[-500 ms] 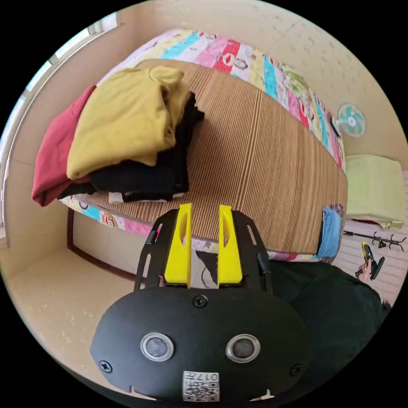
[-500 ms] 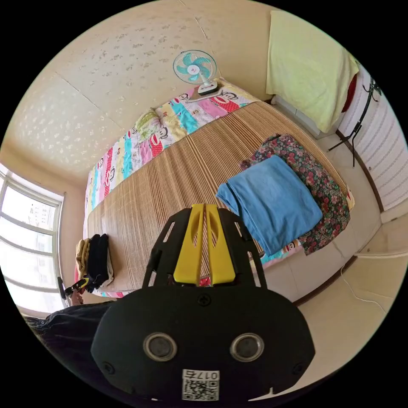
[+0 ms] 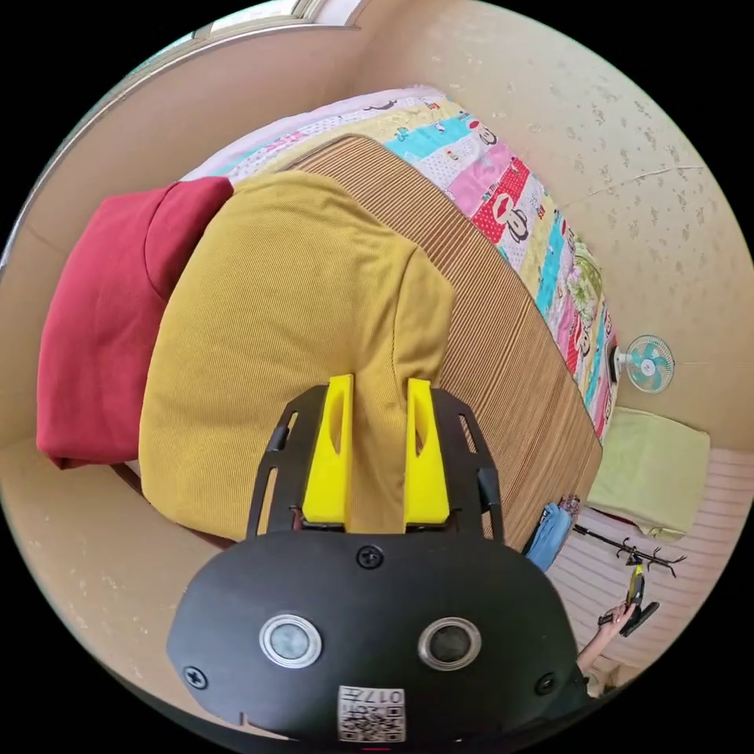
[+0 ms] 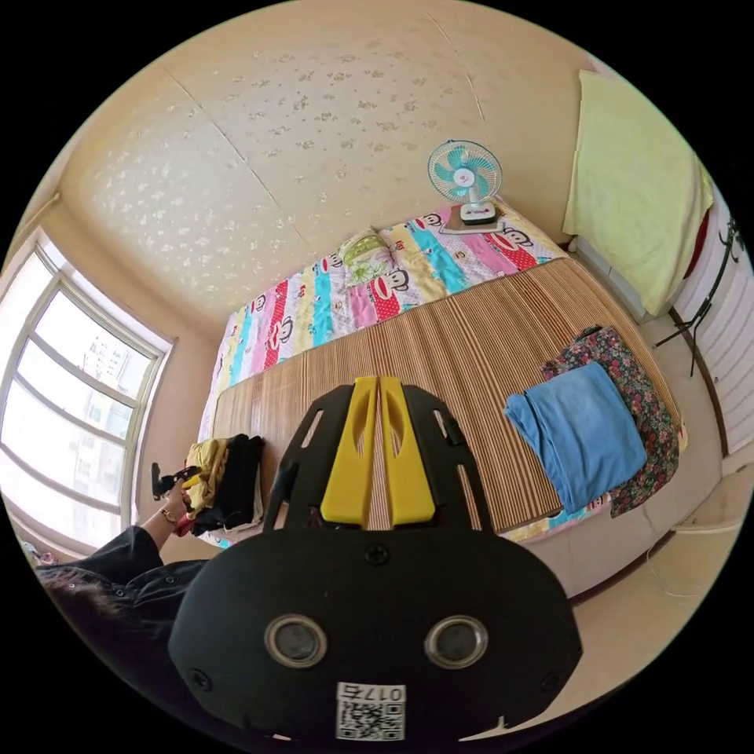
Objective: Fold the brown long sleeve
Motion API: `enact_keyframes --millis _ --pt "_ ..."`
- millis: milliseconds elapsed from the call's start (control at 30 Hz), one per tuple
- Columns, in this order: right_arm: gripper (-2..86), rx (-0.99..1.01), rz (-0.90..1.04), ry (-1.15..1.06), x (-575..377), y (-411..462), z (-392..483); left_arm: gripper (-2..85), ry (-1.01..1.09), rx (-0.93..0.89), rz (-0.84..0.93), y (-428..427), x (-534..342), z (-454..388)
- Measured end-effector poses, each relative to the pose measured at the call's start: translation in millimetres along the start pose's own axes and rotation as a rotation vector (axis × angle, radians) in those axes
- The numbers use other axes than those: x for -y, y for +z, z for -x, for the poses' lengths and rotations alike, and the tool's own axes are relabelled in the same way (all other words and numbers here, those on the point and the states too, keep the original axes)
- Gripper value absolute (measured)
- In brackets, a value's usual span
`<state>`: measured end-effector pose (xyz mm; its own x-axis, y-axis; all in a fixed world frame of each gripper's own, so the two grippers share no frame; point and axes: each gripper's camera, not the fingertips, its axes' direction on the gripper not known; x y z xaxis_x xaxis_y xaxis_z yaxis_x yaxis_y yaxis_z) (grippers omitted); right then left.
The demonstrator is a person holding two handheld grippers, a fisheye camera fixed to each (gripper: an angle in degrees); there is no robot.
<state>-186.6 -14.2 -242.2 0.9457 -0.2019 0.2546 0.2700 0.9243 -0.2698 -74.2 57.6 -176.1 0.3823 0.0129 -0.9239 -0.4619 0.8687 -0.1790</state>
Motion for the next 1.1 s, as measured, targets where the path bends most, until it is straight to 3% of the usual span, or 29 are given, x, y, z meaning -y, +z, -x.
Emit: enact_keyframes --millis 67,167,233,267,400,433,500,600,667,767,833,867,967,1033,1100 --pt "0.3 0.008 -0.008 0.016 -20 -11 -5 6.0 -0.085 -0.136 0.023 -6 -16 16" --pt "0.4 0.116 -0.076 -0.055 -63 -36 -8 4.3 -0.063 -0.568 -0.017 -30 -56 46" --pt "0.5 0.187 -0.121 -0.143 -90 -52 -5 4.1 0.078 -0.834 -0.09 -61 -88 54" --pt "0.6 0.225 -0.141 -0.207 -108 -61 0 4.1 0.257 -0.971 -0.155 -93 -113 48" --pt "1.5 0.404 -0.18 -0.463 -151 -68 28 4.0 0.935 -1.065 -0.27 -221 -224 -18" --pt "1.8 0.435 -0.204 -0.526 -156 -68 36 4.0 0.99 -1.095 -0.313 -236 -239 -24" --pt "3.7 0.515 -0.32 -0.732 -173 -62 70 4.0 1.183 -1.319 -0.417 -279 -286 -46" --pt "9.2 0.681 -0.373 -0.787 -172 -44 118 4.0 1.341 -1.607 -0.425 -299 -330 -82" --pt "12.8 0.852 -0.312 -0.813 -166 -34 152 4.0 1.354 -1.696 -0.362 -299 -353 -112" --pt "15.2 1.082 -0.15 -0.887 -171 -18 219 4.0 1.408 -1.723 -0.225 -285 -404 -167" --pt "11.7 1.0 -0.016 -0.954 -185 -5 260 4.1 1.435 -1.725 -0.124 -270 -437 -197" --pt "8.7 0.856 0.029 -1.002 -197 1 279 4.1 1.45 -1.737 -0.072 -258 -458 -211" --pt "5.4 0.625 -0.092 -1.004 -213 -13 276 4.4 1.448 -1.724 0.007 -232 -495 -226" --pt "5.1 0.482 -0.199 -0.913 -209 -35 262 5.2 1.383 -1.565 0.026 -221 -504 -226" --pt "4.9 0.371 -0.288 -0.899 -209 -65 253 8.7 1.223 -1.184 -0.014 -207 -509 -218"
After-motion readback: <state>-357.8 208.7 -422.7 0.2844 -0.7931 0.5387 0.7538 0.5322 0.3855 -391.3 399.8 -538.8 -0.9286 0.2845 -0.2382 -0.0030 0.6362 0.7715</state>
